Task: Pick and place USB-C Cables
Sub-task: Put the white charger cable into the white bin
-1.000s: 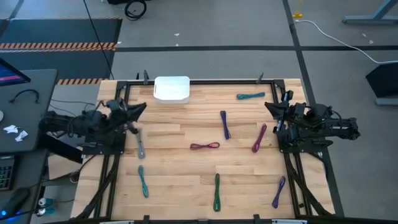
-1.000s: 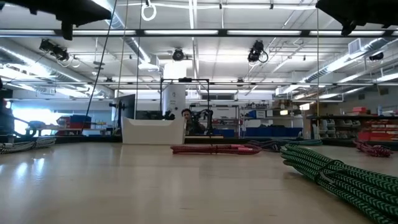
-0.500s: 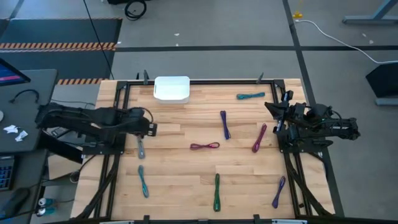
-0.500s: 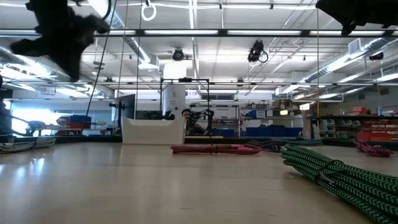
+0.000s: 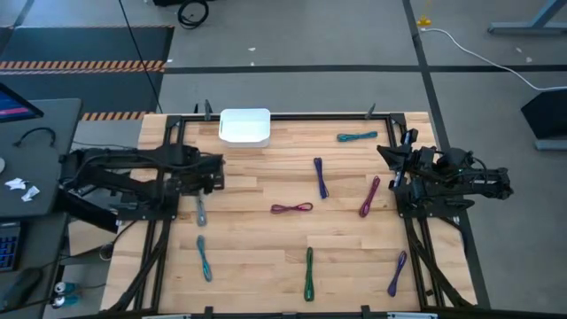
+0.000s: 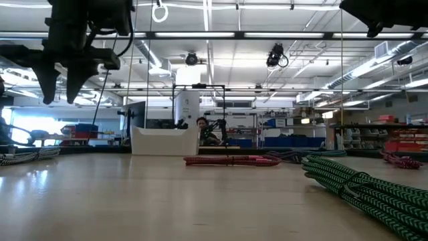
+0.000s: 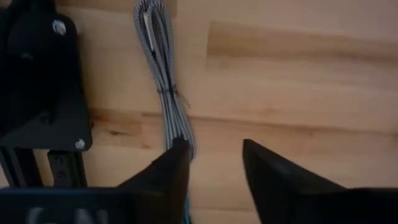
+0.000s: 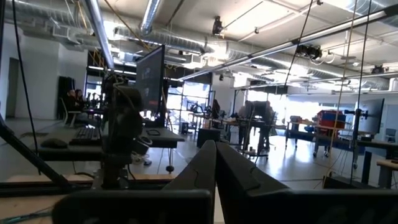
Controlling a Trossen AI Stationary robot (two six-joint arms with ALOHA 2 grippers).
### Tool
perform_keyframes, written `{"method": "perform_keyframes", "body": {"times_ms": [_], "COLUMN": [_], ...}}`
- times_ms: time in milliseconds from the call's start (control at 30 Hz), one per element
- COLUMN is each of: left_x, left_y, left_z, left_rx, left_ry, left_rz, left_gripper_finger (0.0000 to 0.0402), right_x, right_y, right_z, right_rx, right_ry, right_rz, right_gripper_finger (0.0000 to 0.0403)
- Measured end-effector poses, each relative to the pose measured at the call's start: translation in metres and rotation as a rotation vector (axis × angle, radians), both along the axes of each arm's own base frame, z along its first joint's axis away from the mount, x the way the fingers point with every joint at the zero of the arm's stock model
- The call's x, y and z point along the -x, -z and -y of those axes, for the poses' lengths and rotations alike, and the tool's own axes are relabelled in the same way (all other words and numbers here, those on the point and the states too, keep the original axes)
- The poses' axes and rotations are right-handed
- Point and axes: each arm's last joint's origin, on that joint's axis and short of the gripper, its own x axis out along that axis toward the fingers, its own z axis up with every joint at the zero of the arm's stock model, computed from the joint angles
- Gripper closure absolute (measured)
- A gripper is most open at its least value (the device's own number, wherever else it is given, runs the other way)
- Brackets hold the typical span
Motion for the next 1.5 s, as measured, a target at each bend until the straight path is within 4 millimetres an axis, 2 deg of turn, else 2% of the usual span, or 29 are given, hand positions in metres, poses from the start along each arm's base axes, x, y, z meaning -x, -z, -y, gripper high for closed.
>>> {"method": "perform_keyframes", "body": {"times_ms": [167, 300, 567, 867, 1067, 1333, 1400, 1500], "left_x": [-0.001, -0.001, 0.019, 0.028, 0.031, 0.024, 0.019, -0.001], "left_y": [0.006, 0.013, 0.062, 0.098, 0.103, 0.103, 0.099, 0.077], "left_z": [-0.016, -0.027, -0.03, -0.028, -0.028, -0.032, -0.034, -0.043], "left_rx": [0.021, 0.037, 0.159, 0.071, 0.019, -0.033, -0.061, -0.141], "left_ry": [-0.012, -0.012, -0.058, -0.055, 0.024, 0.136, 0.177, 0.259], "left_rz": [-0.045, -0.095, -0.153, -0.105, -0.112, -0.036, -0.024, 0.115], "left_gripper_finger": [0.0168, 0.014, 0.0143, 0.0161, 0.0202, 0.0335, 0.0371, 0.0377], "right_x": [0.0, 0.0, 0.0, 0.0, 0.0, 0.0, 0.0, 0.0], "right_y": [0.0, 0.0, 0.0, 0.0, 0.0, 0.0, 0.0, 0.0], "right_z": [0.0, 0.0, 0.0, 0.0, 0.0, 0.0, 0.0, 0.0], "right_rx": [0.0, 0.0, 0.0, 0.0, 0.0, 0.0, 0.0, -0.001], "right_ry": [0.0, 0.0, 0.0, 0.0, 0.0, 0.0, 0.0, 0.0], "right_rz": [0.0, 0.001, 0.001, 0.001, 0.002, 0.001, 0.001, 0.002], "right_gripper_finger": [0.0389, 0.0389, 0.0389, 0.0389, 0.0389, 0.0389, 0.0389, 0.0389]}}
